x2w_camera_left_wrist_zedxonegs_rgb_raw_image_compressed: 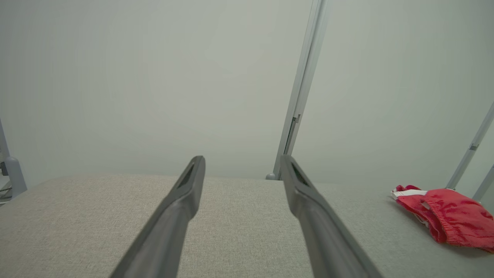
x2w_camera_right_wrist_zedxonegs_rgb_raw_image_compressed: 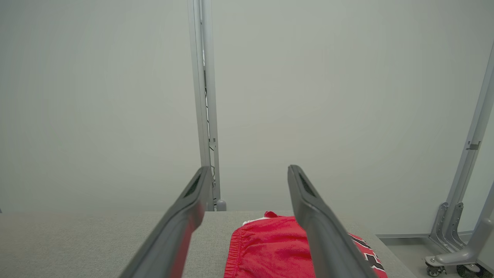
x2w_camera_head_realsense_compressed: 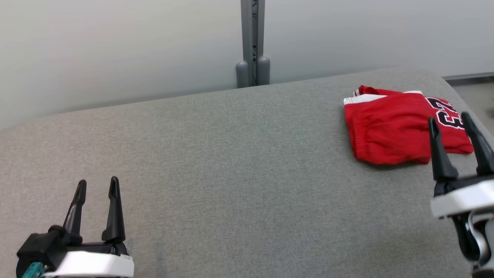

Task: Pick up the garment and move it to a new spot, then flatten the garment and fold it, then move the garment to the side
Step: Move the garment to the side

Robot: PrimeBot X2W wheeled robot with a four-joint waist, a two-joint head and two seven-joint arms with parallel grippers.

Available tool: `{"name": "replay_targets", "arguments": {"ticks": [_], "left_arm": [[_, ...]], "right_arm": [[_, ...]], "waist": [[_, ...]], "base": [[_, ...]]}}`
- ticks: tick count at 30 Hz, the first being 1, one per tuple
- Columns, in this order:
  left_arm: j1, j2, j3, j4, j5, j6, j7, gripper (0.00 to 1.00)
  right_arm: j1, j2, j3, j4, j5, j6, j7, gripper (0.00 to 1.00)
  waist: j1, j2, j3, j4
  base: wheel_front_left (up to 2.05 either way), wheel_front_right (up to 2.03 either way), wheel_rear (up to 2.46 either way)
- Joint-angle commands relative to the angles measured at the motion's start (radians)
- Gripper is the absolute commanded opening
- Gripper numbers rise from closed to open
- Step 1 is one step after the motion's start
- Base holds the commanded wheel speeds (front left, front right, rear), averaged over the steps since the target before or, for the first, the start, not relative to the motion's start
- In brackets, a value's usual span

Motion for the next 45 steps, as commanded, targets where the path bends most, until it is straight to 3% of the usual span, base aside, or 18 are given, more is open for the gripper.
{"name": "replay_targets", "arguments": {"ticks": [1,8,19,45], "left_arm": [[0.017,-0.002,0.008,-0.004,-0.008,0.004,-0.004,1.00],[0.062,-0.043,0.059,-0.004,-0.050,-0.017,-0.003,1.00],[0.076,-0.077,0.052,0.066,0.041,-0.058,-0.003,1.00],[0.047,-0.098,0.074,0.084,0.100,-0.095,-0.003,1.00]], "right_arm": [[0.048,0.007,-0.014,-0.047,0.010,0.000,-0.004,1.00],[0.229,0.083,-0.015,-0.200,0.009,0.000,-0.004,1.00],[0.332,0.163,-0.051,-0.222,-0.056,0.000,-0.004,1.00],[0.314,0.160,0.002,-0.192,-0.058,0.000,-0.004,1.00]], "waist": [[0.0000,0.0000,-0.020,0.019],[0.0000,0.0000,-0.039,0.057],[0.0000,0.0000,-0.047,0.103],[0.0000,0.0000,-0.040,0.114]], "base": [[0.00,0.00,0.00],[0.00,0.00,0.00],[0.00,0.00,0.00],[0.00,0.00,0.00]]}}
